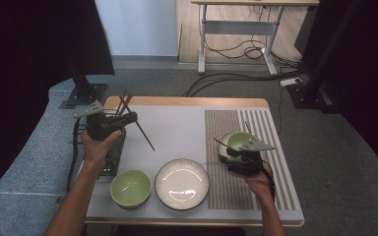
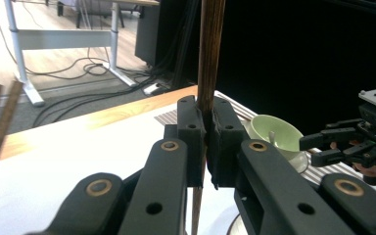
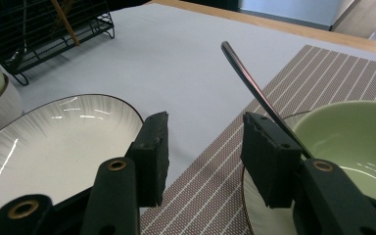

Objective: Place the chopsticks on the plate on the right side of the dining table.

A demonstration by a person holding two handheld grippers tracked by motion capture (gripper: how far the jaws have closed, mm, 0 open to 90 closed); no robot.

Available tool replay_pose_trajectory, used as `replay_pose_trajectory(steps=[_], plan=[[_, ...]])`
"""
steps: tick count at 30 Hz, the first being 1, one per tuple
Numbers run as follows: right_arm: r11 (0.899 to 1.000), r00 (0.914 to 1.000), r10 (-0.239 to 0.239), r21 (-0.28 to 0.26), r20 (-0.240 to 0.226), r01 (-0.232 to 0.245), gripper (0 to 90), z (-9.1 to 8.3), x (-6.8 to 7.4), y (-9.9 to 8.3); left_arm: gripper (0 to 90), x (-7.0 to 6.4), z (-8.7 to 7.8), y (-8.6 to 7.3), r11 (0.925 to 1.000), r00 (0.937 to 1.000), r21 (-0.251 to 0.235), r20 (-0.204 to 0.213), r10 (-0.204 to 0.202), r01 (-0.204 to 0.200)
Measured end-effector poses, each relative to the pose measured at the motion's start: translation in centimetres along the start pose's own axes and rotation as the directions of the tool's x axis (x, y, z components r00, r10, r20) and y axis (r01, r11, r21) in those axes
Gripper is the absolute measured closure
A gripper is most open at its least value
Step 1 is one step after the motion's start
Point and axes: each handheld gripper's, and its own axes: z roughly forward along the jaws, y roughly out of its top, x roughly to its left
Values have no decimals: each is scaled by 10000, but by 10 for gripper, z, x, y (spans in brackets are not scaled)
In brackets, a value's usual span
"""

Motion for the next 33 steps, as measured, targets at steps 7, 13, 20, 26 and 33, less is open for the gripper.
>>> replay_pose_trajectory(steps=[7,13,20,26,33], plan=[[9998,9994,-193,-89,-290,191,531,2,2,8,850,-4,9,1,9998,9999,167,105,69,-71],[9989,9980,-415,-220,-467,405,534,6,6,13,850,-7,12,1,9998,9996,178,280,-60,55],[9984,9955,-566,13,-764,568,533,11,10,15,850,-15,17,3,9995,9993,293,357,99,-110],[9969,9934,-766,91,-854,776,533,15,13,26,850,-20,23,6,9993,9985,337,519,161,-179],[9923,9874,-1185,226,-1051,1215,533,23,20,43,850,-22,25,6,9992,9985,348,522,178,-196]])
